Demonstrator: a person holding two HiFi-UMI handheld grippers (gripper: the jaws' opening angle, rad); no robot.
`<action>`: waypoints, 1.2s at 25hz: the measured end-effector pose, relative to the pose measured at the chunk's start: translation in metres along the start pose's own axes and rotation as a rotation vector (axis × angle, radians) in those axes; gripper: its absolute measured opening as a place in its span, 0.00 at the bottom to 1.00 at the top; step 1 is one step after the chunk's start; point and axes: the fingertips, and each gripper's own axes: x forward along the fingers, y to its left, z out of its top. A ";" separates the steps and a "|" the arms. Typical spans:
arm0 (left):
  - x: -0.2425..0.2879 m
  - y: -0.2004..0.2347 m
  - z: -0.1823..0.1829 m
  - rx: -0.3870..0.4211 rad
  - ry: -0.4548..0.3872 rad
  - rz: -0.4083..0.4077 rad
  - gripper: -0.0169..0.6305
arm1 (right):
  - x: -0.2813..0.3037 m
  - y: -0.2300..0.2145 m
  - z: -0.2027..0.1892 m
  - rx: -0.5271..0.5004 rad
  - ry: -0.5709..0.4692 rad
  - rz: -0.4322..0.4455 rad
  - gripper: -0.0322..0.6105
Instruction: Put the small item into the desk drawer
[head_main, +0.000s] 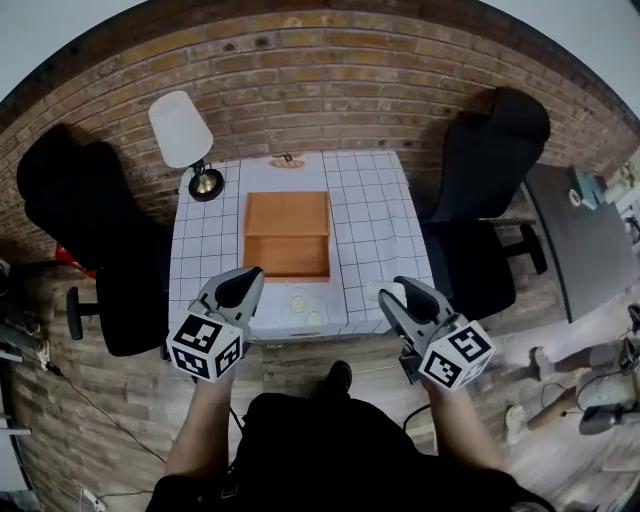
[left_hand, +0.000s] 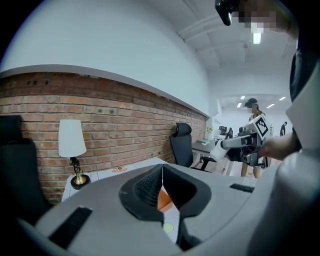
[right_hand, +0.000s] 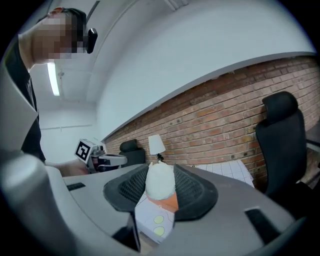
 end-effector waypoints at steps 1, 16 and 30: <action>0.007 -0.001 0.001 -0.001 0.005 0.010 0.04 | 0.004 -0.007 0.000 0.000 0.009 0.017 0.29; -0.015 0.075 -0.030 -0.095 0.019 0.114 0.04 | 0.106 0.009 0.012 0.002 0.053 0.109 0.29; -0.026 0.114 -0.060 -0.142 0.001 0.082 0.04 | 0.160 0.041 -0.018 -0.018 0.144 0.101 0.29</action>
